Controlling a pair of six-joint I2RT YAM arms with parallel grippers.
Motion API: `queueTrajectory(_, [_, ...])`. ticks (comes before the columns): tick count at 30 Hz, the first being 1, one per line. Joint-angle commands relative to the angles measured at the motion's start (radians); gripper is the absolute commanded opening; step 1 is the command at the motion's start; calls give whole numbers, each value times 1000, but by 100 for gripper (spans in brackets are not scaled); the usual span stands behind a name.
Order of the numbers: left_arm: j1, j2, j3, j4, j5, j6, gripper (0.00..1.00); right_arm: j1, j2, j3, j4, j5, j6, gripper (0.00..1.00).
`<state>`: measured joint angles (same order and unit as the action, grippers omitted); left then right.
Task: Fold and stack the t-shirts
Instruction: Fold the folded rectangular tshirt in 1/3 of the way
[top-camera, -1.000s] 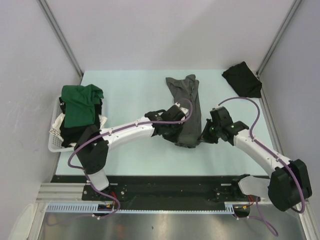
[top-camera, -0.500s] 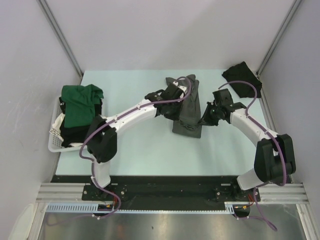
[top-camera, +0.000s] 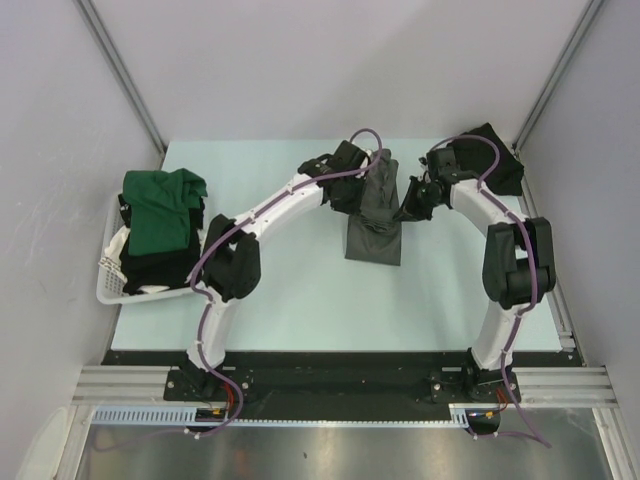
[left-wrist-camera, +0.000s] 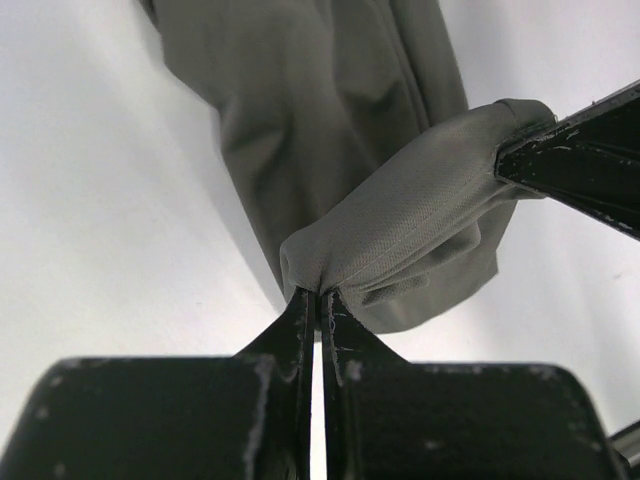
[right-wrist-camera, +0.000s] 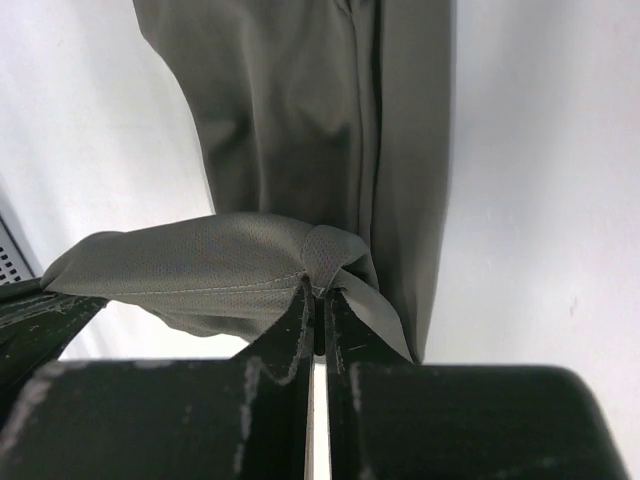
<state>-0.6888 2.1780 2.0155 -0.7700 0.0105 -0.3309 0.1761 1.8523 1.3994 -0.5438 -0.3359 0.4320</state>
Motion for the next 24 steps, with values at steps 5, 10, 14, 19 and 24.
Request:
queueTrajectory(5, [58,45,68,-12,17,13,0,-9,171,232,-90,-37,-84,0])
queueTrajectory(10, [71,78,101,-6,31,0,0,-15,228,346,-148,-29,-108,0])
queueTrajectory(14, [77,111,132,5,39,-13,0,-24,243,354,-151,-31,-104,0])
queueTrajectory(19, [89,149,167,18,57,-22,0,-36,266,362,-146,-31,-105,0])
queueTrajectory(24, [106,177,202,31,52,-40,0,-40,291,397,-131,-12,-102,0])
